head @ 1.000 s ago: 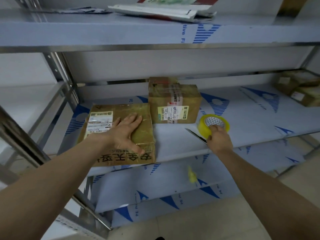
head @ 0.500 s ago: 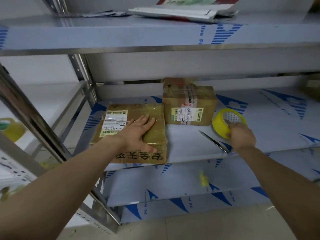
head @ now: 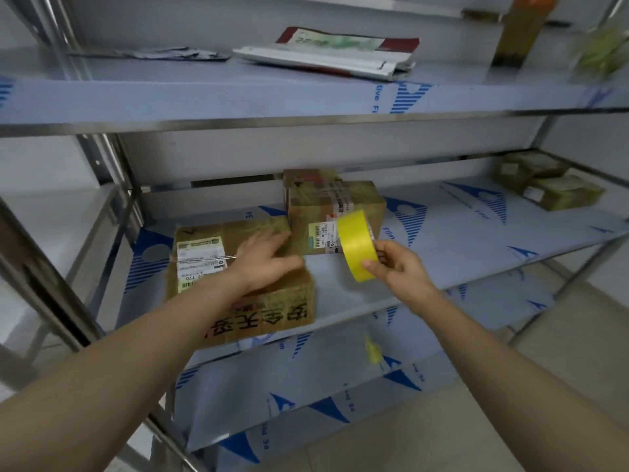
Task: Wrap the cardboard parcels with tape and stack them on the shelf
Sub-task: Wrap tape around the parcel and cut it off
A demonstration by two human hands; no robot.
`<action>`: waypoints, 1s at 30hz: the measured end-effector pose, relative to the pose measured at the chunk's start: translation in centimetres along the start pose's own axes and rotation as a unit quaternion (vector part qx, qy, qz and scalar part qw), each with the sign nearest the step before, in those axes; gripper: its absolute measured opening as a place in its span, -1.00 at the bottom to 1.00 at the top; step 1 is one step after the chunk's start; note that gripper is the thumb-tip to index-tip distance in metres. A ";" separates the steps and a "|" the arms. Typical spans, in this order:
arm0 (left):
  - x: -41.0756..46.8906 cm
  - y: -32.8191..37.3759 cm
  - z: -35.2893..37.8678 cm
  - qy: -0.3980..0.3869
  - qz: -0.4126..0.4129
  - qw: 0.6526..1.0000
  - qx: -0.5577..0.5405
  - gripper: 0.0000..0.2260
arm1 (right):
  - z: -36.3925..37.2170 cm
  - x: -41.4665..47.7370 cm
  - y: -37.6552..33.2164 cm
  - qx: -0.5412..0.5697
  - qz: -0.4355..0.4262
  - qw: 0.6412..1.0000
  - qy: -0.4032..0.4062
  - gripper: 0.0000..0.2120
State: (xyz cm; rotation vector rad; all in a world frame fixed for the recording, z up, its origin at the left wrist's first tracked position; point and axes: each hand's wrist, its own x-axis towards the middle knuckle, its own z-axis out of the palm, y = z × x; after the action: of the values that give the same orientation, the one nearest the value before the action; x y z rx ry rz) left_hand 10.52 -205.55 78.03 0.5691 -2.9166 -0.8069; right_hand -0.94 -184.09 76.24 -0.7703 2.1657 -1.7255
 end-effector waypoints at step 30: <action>-5.3 7.7 0.3 0.004 -0.029 0.932 -0.362 -0.85 | -1.0 -10.0 -3.3 0.062 -0.014 0.990 -0.123 -0.76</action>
State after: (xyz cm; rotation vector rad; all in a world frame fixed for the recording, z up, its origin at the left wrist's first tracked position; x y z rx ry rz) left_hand 12.84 -197.38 81.87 0.5635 -2.3202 -1.7434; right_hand 7.59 -178.20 78.46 -0.9299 1.8761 -1.6614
